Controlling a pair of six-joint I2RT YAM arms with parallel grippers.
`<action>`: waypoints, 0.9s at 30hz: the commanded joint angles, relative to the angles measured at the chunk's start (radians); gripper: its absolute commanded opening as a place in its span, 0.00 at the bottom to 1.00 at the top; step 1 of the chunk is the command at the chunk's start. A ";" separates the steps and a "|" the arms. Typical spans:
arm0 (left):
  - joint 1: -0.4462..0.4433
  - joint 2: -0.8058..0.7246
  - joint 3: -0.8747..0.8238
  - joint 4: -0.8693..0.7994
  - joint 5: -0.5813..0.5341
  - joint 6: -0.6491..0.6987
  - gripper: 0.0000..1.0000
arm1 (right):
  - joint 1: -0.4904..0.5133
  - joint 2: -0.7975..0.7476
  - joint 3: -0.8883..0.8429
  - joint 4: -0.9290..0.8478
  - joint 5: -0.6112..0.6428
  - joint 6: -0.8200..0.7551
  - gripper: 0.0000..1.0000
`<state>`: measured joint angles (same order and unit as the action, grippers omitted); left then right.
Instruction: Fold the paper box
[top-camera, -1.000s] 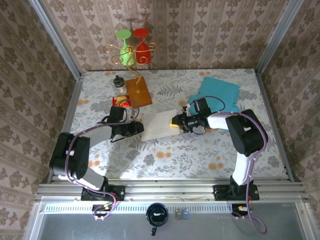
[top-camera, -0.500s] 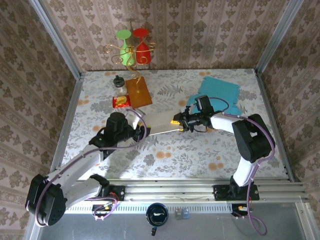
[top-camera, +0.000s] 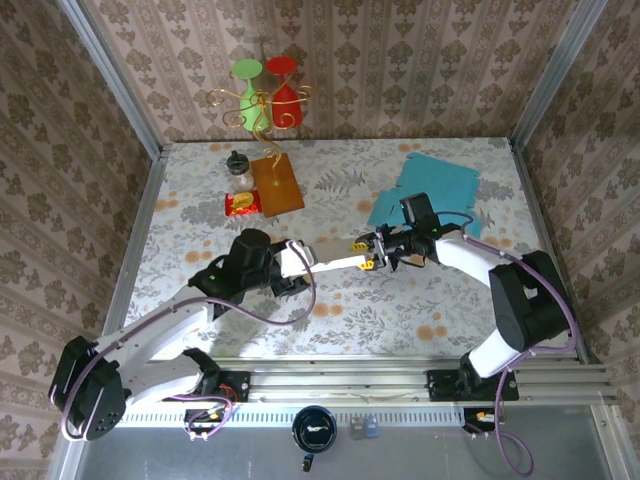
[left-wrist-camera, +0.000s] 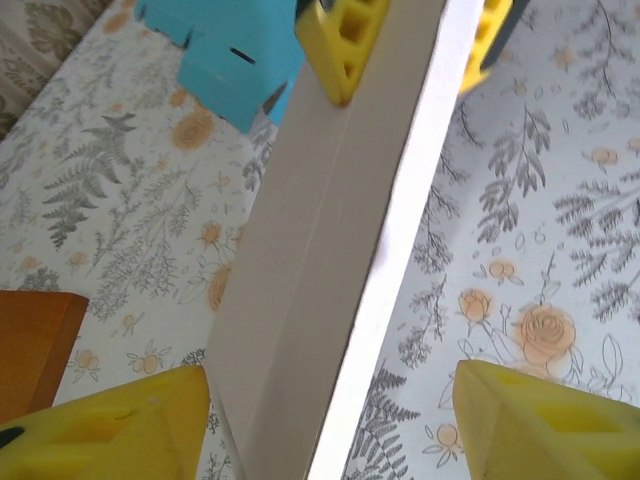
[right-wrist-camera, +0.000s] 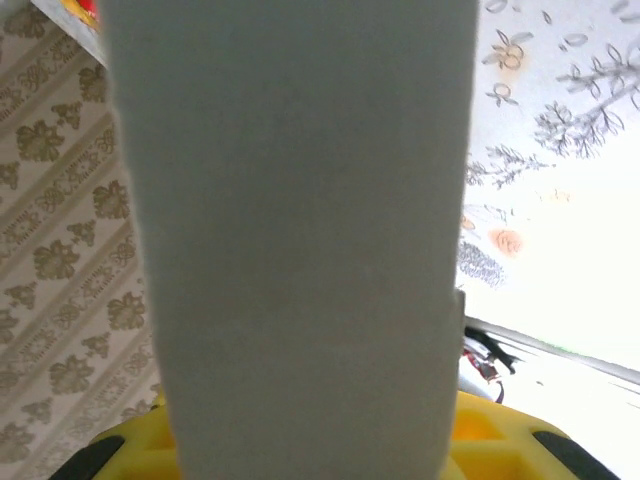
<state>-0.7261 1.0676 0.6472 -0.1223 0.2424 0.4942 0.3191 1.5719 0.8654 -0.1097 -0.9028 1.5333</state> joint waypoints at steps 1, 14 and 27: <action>-0.002 0.018 0.031 -0.027 0.026 0.087 0.66 | -0.008 -0.044 -0.060 -0.036 -0.020 0.159 0.29; 0.018 0.133 0.065 -0.004 0.084 0.106 0.66 | -0.037 -0.127 -0.162 -0.051 -0.067 0.319 0.29; 0.049 0.251 0.126 -0.003 0.132 0.113 0.56 | -0.065 -0.098 -0.208 -0.029 -0.070 0.330 0.33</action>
<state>-0.6899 1.2995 0.7296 -0.1276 0.3405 0.5873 0.2588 1.4528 0.6994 -0.0677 -0.9955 1.8202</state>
